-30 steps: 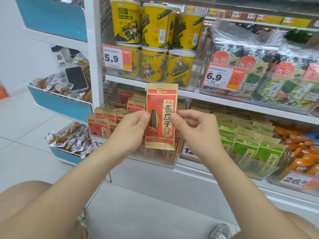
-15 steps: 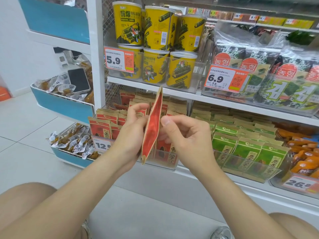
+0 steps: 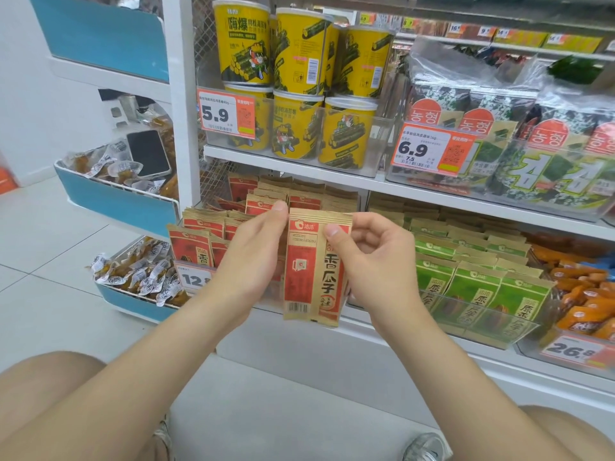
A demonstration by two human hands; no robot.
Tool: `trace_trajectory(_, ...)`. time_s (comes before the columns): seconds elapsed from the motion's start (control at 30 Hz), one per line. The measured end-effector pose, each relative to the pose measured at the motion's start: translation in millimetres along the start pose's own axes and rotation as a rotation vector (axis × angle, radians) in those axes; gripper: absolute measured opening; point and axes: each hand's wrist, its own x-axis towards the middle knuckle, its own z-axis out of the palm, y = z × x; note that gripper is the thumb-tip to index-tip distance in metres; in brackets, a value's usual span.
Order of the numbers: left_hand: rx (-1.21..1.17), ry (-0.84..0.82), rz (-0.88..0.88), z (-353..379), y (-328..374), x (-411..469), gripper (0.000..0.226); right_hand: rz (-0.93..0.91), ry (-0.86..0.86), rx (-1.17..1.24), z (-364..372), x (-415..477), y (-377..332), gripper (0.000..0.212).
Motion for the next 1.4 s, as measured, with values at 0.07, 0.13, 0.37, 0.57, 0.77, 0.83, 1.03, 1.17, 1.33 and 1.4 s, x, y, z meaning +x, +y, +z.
trace_trajectory(0.07,0.001,0.02,0.098,-0.9,-1.4,-0.9,0.036,-0.025,-0.017,-0.039,1.0,-1.1,0.7,0.006)
trace_trajectory(0.13,0.023,0.04,0.179,-2.1,-3.4,-1.5,0.017,-0.012,-0.098,-0.014,0.7,-3.2,-3.0,0.005)
trace_trajectory(0.37,0.144,0.102,0.274,-7.4,-9.2,5.0,0.032,-0.127,-0.065,-0.109,0.6,-7.1,-3.6,0.017)
trace_trajectory(0.57,0.468,0.1,0.395,-9.9,-13.8,5.9,0.046,-0.406,0.041,-0.315,3.3,-12.2,4.3,0.014)
trace_trajectory(0.77,0.219,-0.033,0.232,-4.2,-14.2,5.1,0.041,-0.482,0.004,-0.292,7.4,-18.6,-0.2,0.018)
trace_trajectory(0.83,0.162,-0.04,0.199,-6.0,-13.2,7.2,0.038,-0.424,0.023,-0.263,6.4,-16.1,-1.5,0.019)
trace_trajectory(1.03,0.168,-0.05,0.209,-8.1,-9.3,6.3,0.043,-0.338,0.049,-0.247,3.3,-10.8,-0.9,0.019)
trace_trajectory(1.17,0.183,-0.079,0.224,-9.1,-10.3,7.0,0.038,-0.175,0.05,-0.12,0.6,-7.2,-1.9,0.016)
trace_trajectory(1.33,0.5,-0.17,0.358,-8.1,-15.8,1.1,0.062,-0.04,0.102,-0.03,-2.3,1.1,2.2,0.005)
trace_trajectory(1.4,0.537,-0.176,0.385,-8.1,-15.5,1.7,0.062,-0.003,0.076,0.094,-0.7,2.5,-0.1,0.004)
